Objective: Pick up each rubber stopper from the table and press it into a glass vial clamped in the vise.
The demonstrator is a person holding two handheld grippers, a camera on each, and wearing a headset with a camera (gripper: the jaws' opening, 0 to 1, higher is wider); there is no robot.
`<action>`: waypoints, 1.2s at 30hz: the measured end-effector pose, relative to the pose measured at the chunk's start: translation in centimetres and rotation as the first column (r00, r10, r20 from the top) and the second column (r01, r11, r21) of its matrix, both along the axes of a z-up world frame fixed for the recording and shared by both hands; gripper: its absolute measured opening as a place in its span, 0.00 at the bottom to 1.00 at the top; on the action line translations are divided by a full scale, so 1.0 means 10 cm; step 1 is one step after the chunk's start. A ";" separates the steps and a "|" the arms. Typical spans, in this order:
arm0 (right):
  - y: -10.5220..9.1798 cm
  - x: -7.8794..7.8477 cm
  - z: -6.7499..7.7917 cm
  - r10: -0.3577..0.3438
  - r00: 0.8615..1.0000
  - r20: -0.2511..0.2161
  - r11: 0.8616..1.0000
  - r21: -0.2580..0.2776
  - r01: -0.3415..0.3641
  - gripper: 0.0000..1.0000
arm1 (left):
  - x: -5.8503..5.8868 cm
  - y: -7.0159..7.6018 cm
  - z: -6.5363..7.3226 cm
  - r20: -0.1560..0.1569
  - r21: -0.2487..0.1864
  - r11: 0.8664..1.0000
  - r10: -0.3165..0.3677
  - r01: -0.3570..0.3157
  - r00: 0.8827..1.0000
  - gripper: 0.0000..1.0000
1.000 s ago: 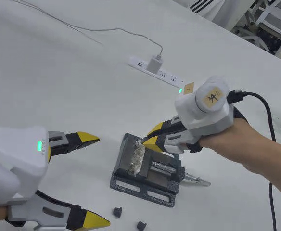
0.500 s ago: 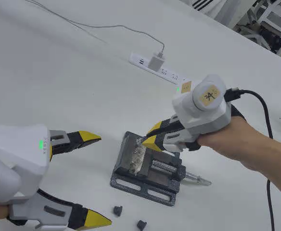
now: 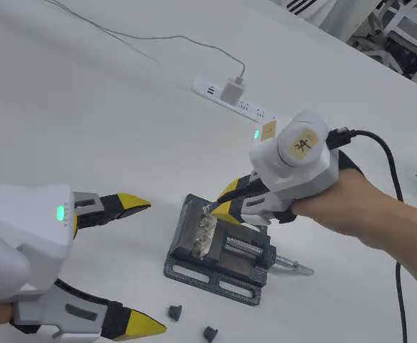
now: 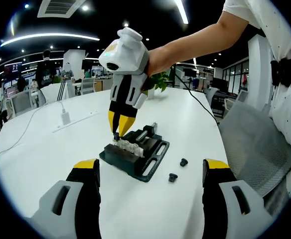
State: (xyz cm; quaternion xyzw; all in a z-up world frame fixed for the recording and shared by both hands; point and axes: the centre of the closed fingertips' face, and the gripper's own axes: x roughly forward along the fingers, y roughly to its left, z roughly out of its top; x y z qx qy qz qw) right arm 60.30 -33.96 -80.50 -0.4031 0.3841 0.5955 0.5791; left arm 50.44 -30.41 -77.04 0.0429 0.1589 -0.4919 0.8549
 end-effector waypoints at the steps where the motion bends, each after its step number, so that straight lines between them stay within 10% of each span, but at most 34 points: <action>1: 0.00 0.00 0.00 0.005 1.000 0.003 1.000 -0.005 -0.005 0.06 | 0.00 0.00 0.00 0.000 -0.001 1.000 0.000 0.000 1.000 0.84; 20: 0.00 0.00 -0.03 0.016 1.000 0.018 0.996 -0.089 -0.014 0.05 | 0.03 0.00 0.01 0.000 -0.009 1.000 0.005 -0.005 1.000 0.83; 36: 0.00 0.00 -0.02 0.017 1.000 0.005 0.998 -0.056 -0.017 0.10 | -0.01 0.01 0.02 -0.005 -0.009 1.000 0.011 -0.011 1.000 0.82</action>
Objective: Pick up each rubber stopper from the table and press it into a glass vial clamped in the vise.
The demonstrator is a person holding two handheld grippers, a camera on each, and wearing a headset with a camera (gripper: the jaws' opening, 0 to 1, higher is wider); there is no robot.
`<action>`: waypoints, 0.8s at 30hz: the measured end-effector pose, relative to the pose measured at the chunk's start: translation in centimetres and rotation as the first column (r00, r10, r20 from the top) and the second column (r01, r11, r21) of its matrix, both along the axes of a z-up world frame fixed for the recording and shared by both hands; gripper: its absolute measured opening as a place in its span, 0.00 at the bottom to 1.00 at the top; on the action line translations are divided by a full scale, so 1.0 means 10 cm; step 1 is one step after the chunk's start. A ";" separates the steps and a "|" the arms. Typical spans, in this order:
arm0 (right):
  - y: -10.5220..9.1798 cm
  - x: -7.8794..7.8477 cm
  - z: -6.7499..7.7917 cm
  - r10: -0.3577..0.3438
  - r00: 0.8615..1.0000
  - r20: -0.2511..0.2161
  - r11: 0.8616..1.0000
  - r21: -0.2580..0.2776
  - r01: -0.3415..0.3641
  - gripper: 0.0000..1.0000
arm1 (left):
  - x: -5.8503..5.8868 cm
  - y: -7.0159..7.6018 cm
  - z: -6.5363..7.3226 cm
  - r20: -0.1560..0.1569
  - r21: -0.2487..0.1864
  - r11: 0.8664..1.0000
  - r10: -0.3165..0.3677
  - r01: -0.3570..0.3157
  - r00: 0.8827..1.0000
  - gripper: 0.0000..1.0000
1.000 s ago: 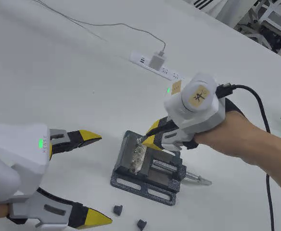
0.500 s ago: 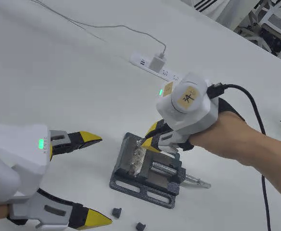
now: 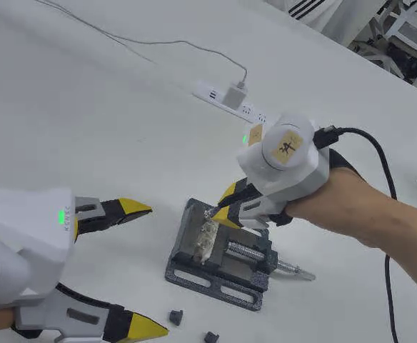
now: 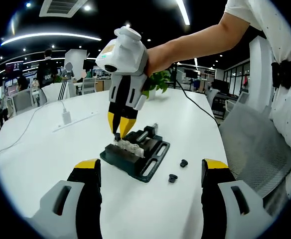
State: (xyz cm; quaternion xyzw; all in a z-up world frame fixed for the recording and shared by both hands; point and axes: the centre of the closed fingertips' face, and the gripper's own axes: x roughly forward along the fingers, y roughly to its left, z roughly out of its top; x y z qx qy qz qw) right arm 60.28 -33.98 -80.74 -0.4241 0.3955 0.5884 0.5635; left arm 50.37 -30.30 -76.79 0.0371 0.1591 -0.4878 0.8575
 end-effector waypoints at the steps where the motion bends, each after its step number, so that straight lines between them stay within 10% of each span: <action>1: 0.00 0.00 0.00 -0.004 1.000 -0.003 1.000 0.003 0.004 0.12 | 0.00 0.00 0.00 0.000 0.000 1.000 0.001 -0.001 1.000 0.82; 24: -0.03 0.01 0.12 -0.030 0.999 -0.017 0.997 0.067 0.031 0.00 | 0.01 -0.01 -0.02 -0.007 -0.002 1.000 -0.005 0.005 1.000 0.81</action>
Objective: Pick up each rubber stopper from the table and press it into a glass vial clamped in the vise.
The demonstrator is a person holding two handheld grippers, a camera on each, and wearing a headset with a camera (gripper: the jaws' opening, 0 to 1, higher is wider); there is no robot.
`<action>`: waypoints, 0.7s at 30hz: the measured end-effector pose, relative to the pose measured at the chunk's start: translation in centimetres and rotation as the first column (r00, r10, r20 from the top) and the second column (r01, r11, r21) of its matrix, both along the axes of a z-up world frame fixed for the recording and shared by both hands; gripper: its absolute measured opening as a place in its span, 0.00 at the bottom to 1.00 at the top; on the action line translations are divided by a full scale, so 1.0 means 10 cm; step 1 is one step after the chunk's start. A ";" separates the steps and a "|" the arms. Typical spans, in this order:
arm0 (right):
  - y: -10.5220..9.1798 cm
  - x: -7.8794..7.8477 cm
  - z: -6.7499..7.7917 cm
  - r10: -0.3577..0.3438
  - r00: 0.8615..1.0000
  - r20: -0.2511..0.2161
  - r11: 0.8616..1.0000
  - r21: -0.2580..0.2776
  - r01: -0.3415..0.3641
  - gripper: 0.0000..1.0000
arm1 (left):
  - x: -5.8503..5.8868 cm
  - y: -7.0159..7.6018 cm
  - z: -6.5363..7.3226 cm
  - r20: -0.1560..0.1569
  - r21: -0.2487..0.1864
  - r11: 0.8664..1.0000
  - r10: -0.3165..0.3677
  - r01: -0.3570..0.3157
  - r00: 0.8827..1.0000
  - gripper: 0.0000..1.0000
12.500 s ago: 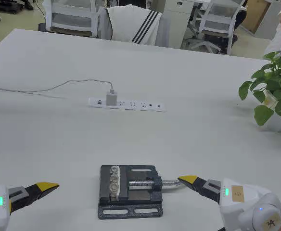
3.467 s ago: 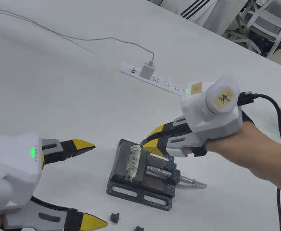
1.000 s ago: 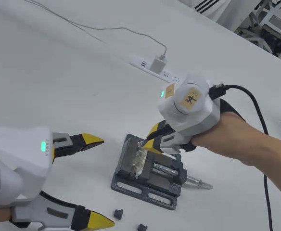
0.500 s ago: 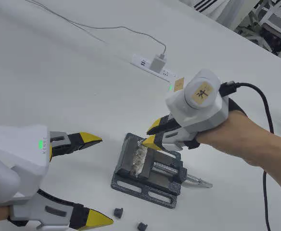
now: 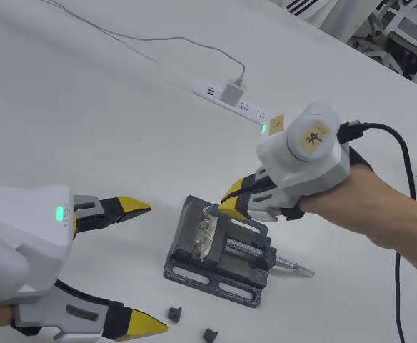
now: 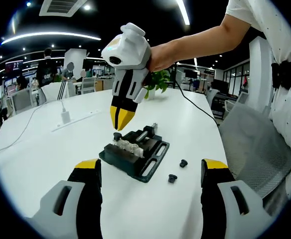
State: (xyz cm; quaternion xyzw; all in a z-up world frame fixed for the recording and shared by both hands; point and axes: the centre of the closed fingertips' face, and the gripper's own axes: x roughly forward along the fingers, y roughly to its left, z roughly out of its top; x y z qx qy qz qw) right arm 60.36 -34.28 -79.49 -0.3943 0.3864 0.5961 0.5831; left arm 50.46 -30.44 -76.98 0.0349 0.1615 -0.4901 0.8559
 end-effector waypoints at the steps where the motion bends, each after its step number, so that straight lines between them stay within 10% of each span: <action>1: 0.00 0.00 0.00 0.001 1.000 -0.001 1.000 0.001 -0.001 0.00 | 0.00 0.00 0.00 -0.002 0.000 1.000 0.000 0.000 1.000 0.81; 21: 0.02 0.01 -0.09 0.025 1.000 0.011 0.999 -0.031 -0.024 0.00 | 0.00 0.01 -0.02 -0.007 -0.007 1.000 0.002 -0.002 1.000 0.80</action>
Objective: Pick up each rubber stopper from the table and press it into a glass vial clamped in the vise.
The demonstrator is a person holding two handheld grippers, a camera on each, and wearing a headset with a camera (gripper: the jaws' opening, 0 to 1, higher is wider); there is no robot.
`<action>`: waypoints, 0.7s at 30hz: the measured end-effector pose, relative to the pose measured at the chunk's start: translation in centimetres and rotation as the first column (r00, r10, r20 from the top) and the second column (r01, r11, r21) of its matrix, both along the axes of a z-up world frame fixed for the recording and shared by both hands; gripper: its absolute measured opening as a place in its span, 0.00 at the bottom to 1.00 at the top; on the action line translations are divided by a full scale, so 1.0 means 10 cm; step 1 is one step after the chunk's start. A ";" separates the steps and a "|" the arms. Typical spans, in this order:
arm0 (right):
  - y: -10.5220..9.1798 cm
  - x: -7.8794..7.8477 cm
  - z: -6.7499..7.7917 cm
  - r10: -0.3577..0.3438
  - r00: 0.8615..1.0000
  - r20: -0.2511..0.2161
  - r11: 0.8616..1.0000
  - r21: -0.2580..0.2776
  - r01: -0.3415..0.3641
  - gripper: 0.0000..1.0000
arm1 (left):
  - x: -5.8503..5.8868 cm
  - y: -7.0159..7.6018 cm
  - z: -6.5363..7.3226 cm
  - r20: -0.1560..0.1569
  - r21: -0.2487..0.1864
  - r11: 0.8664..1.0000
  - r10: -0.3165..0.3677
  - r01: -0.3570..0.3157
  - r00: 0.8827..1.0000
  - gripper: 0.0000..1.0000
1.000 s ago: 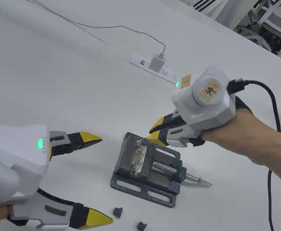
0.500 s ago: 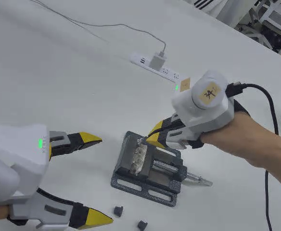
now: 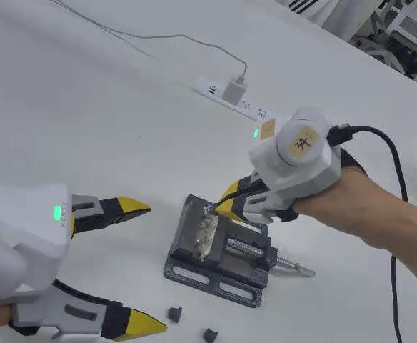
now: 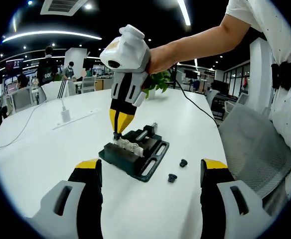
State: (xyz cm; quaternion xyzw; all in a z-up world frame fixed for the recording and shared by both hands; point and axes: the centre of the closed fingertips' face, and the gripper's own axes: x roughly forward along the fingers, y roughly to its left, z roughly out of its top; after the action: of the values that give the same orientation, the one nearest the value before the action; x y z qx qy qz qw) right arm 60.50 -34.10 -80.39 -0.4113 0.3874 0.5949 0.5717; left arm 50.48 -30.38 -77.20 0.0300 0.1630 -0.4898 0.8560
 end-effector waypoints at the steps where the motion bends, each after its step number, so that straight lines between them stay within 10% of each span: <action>1: 0.00 0.00 0.00 -0.006 1.000 0.000 1.000 -0.003 0.006 0.00 | 0.00 0.00 0.00 0.000 0.000 1.000 0.001 -0.001 1.000 0.80; 21: 0.00 -0.01 -0.02 -0.028 0.999 -0.025 0.999 -0.030 0.027 0.00 | 0.02 0.00 -0.01 0.001 -0.012 1.000 0.007 -0.007 1.000 0.79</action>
State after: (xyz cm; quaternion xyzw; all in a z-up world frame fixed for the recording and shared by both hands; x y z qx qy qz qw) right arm 60.45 -34.10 -80.58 -0.4068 0.4091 0.5864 0.5686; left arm 50.67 -30.42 -77.34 0.0246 0.1600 -0.4876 0.8579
